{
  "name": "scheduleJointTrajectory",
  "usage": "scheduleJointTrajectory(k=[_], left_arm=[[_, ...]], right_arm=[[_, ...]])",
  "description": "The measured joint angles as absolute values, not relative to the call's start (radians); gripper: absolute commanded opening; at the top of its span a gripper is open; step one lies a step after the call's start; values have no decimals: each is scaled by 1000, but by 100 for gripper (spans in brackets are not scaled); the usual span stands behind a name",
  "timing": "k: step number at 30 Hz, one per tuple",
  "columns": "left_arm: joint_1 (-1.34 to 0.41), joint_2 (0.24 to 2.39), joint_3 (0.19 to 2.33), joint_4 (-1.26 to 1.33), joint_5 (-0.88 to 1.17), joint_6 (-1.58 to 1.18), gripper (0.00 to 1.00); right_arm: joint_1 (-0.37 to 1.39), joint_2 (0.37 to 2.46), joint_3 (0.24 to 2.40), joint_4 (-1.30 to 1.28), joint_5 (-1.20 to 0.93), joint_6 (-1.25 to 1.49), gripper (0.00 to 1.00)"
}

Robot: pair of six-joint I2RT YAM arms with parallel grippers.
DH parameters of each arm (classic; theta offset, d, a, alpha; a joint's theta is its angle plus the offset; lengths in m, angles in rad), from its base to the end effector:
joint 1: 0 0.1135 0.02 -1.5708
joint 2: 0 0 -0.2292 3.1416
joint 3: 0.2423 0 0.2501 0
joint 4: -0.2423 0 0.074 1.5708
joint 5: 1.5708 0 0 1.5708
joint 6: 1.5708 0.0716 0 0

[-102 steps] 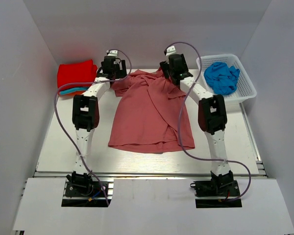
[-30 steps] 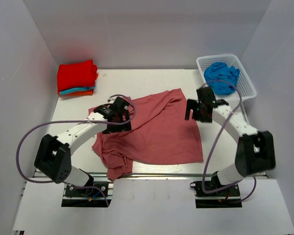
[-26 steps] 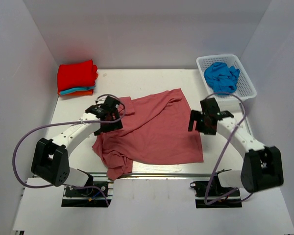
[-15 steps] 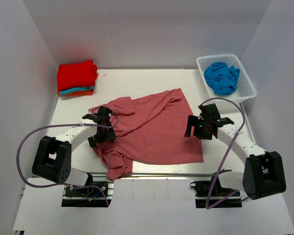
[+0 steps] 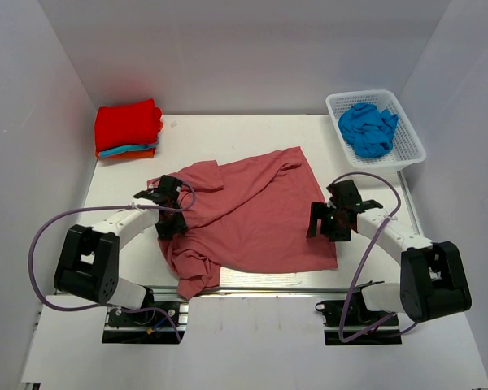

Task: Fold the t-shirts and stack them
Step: Flatten out the tshirt

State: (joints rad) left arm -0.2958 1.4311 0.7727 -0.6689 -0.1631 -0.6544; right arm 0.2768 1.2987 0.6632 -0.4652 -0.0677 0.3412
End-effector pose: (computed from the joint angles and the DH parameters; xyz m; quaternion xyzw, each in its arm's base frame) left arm 0.2442 -0.0623 0.0990 -0.1862 0.9717 0.0165 0.1446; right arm 0.2443 0.0744 0.1088 0.0234 0.9717 0.1021 0.2117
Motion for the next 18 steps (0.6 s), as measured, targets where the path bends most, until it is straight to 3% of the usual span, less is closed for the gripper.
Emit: scheduleJointTrajectory(k=[3, 9, 10, 13, 14, 18], left_arm=[[-294, 1446, 772, -654, -146, -645, 32], [-291, 1460, 771, -640, -123, -629, 11], [-291, 1460, 771, -639, -120, -627, 10], [-291, 1460, 771, -633, -115, -625, 7], [-291, 1460, 771, -632, -115, -625, 6], [-291, 1461, 771, -627, -113, -625, 0]], right_arm=[[277, 1299, 648, -466, -67, 342, 80], [277, 1299, 644, -464, -84, 344, 59], [277, 1298, 644, -464, -91, 345, 45], [277, 1292, 644, -468, -109, 347, 17], [277, 1288, 644, -470, -113, 346, 0], [277, 1260, 645, -474, -121, 353, 0]])
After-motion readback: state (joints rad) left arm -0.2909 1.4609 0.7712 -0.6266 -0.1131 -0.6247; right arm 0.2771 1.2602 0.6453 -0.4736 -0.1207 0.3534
